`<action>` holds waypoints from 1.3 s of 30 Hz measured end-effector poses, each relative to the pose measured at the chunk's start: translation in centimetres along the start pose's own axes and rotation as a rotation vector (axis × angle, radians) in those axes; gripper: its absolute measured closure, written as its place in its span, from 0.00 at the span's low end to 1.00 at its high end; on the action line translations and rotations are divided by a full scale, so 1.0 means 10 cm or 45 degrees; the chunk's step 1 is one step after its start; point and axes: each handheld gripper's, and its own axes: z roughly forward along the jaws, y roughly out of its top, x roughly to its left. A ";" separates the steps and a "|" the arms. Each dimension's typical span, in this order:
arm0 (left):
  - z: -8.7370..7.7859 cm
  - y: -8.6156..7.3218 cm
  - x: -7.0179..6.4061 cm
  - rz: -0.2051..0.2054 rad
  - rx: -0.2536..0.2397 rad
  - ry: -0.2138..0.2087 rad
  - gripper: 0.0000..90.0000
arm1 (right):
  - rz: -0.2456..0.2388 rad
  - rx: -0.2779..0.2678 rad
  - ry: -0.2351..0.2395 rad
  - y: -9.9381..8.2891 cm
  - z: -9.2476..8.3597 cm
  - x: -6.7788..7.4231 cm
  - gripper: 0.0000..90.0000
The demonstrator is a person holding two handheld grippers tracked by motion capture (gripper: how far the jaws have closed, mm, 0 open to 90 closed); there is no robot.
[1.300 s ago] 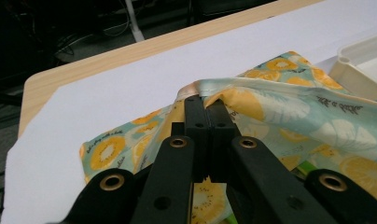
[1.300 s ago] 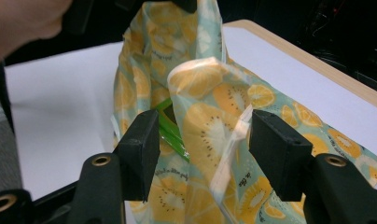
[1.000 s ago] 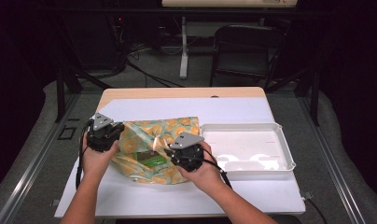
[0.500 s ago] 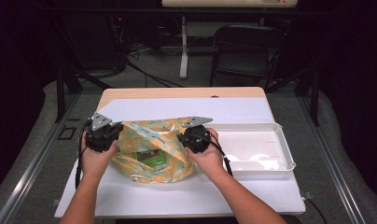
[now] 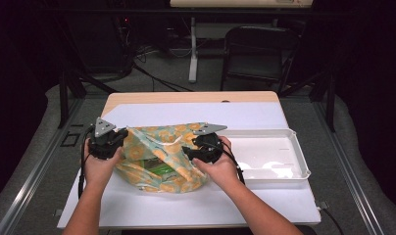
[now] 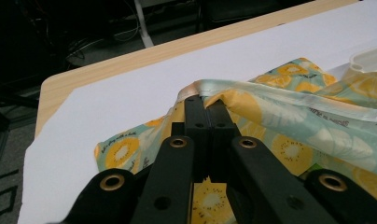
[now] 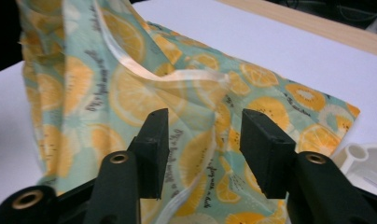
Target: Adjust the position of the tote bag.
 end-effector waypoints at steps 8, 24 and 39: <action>0.01 0.00 -0.02 0.006 0.001 -0.002 1.00 | -0.193 -0.066 0.041 0.06 -0.04 0.38 0.50; -0.01 -0.01 0.04 -0.015 -0.007 0.007 1.00 | -0.461 0.038 -0.028 -0.03 0.30 0.79 0.48; -0.01 -0.02 0.06 -0.007 -0.009 0.015 0.99 | -0.481 0.060 -0.143 0.05 0.35 0.55 0.97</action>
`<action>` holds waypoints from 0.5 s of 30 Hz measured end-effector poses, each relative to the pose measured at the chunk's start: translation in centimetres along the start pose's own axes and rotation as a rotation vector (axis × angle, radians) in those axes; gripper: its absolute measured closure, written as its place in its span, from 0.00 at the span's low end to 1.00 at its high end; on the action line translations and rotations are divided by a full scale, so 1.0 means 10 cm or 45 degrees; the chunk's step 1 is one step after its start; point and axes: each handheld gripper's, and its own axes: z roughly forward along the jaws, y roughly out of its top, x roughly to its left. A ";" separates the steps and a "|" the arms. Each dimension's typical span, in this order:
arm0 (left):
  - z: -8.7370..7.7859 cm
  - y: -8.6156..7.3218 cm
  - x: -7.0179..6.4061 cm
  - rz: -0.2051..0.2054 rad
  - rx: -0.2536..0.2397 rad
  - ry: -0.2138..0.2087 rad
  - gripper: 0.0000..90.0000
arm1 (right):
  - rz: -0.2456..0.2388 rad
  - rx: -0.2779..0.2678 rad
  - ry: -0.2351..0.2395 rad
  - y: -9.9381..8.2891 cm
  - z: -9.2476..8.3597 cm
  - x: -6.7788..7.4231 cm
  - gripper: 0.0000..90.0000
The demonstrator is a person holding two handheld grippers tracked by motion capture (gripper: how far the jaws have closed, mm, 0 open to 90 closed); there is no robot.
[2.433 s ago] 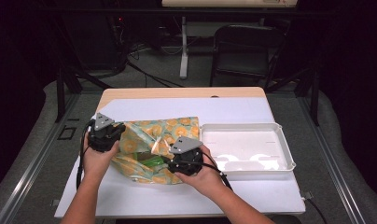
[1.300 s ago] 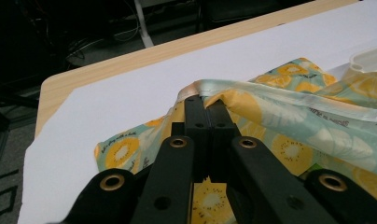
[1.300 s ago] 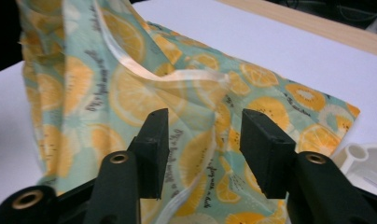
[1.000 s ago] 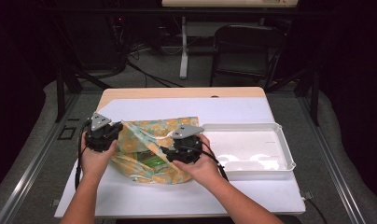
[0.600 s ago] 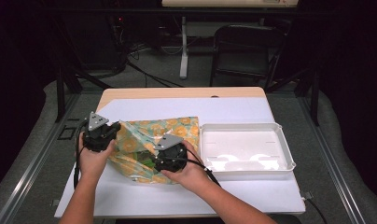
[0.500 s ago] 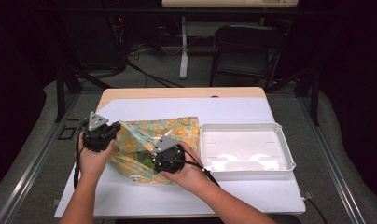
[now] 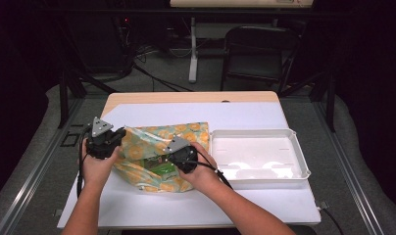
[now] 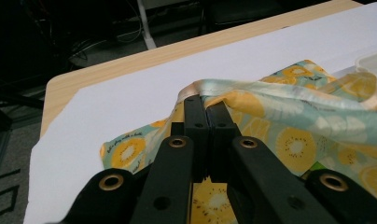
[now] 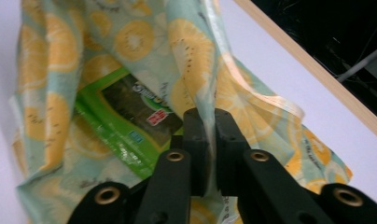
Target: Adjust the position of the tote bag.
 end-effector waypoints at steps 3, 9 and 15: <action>0.01 0.00 -0.01 0.004 0.002 0.002 0.99 | 0.037 -0.010 -0.032 0.02 0.00 -0.11 0.99; 0.03 -0.02 -0.02 0.012 0.008 0.004 0.98 | 0.119 -0.040 -0.078 0.09 0.02 -0.32 0.99; 0.08 -0.04 -0.05 0.039 0.015 0.015 0.97 | 0.173 -0.041 -0.106 0.13 0.10 -0.45 0.99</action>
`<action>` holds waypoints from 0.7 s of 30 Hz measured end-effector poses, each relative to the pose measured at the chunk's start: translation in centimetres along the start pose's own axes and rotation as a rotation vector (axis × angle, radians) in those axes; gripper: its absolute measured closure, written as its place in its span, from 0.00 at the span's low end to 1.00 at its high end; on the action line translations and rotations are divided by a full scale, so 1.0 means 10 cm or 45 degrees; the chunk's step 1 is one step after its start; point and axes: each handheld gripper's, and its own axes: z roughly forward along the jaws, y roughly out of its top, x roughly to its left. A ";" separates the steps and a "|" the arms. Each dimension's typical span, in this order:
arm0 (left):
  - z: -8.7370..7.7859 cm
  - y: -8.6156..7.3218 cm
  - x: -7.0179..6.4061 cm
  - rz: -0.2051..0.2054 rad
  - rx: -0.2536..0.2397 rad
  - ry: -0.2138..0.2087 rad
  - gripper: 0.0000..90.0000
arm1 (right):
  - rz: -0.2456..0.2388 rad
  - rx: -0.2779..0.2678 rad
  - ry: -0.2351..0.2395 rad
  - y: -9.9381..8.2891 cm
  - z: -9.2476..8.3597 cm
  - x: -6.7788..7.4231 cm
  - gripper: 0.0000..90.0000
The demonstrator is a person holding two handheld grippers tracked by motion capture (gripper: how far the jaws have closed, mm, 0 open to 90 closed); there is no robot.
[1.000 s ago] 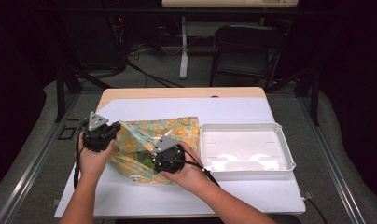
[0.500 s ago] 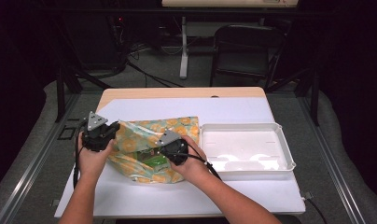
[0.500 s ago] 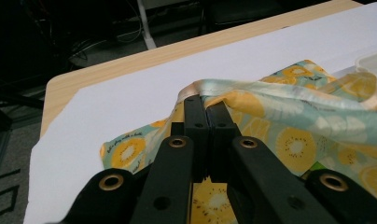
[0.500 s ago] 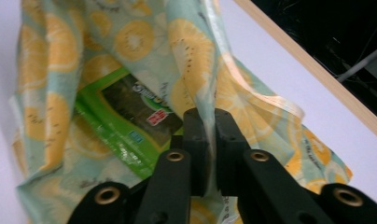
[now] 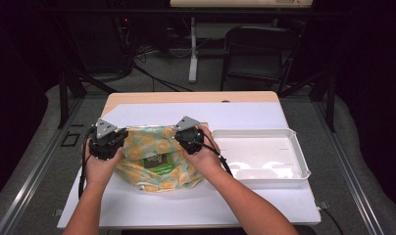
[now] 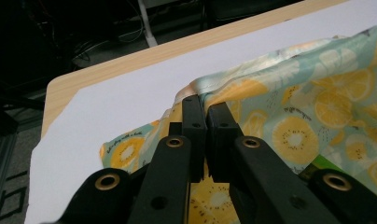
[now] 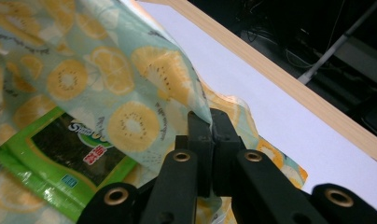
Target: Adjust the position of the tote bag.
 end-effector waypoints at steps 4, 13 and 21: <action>0.07 -0.04 0.00 0.011 0.020 -0.007 0.97 | 0.040 0.019 -0.003 -0.01 0.09 -0.07 0.99; 0.26 -0.14 -0.04 0.066 0.094 0.001 0.96 | 0.084 0.084 -0.020 -0.09 0.32 -0.18 0.99; 0.42 -0.26 -0.02 0.061 0.165 -0.009 0.95 | 0.135 0.135 -0.001 -0.15 0.48 -0.23 0.97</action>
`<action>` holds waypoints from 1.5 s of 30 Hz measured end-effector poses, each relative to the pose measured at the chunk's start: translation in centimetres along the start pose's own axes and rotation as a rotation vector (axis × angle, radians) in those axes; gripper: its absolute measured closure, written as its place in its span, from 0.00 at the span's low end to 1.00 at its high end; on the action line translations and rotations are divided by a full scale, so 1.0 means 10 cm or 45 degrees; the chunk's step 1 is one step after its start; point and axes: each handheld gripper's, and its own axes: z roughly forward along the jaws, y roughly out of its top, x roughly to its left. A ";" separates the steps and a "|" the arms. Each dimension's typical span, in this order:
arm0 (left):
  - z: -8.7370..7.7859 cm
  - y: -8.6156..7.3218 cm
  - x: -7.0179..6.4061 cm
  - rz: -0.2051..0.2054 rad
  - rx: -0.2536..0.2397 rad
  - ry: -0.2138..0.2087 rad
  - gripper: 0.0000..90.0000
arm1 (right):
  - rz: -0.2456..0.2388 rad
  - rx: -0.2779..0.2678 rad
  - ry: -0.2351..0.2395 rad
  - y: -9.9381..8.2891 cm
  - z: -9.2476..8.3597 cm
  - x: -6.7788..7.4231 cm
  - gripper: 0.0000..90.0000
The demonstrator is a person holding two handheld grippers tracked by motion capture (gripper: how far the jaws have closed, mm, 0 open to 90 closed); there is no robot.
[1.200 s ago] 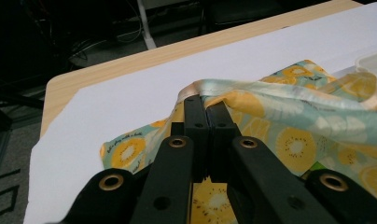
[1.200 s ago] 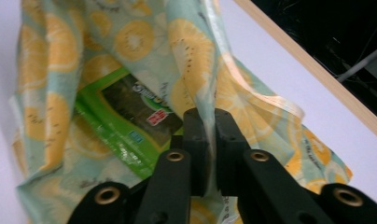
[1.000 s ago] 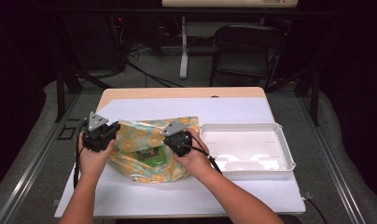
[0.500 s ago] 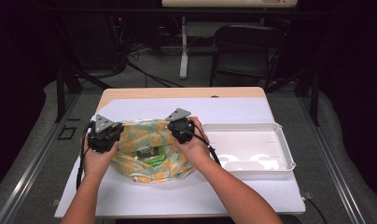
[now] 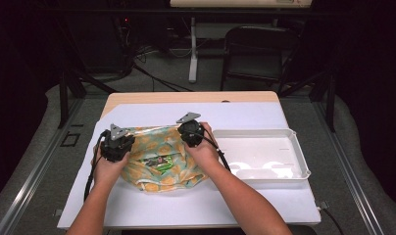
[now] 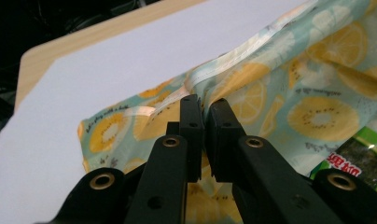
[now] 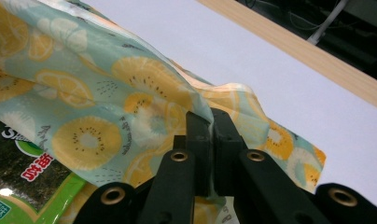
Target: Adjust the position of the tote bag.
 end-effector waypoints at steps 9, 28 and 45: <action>0.06 -0.05 0.03 -0.019 0.021 0.019 0.82 | 0.025 0.053 0.010 -0.04 0.11 -0.01 0.97; -0.35 0.17 -0.13 -0.080 -0.192 -0.179 0.63 | 0.035 0.054 0.027 -0.04 0.11 0.00 0.94; -0.10 -0.16 -0.34 0.076 0.079 -0.126 0.58 | 0.053 0.038 0.061 -0.05 0.08 0.01 0.90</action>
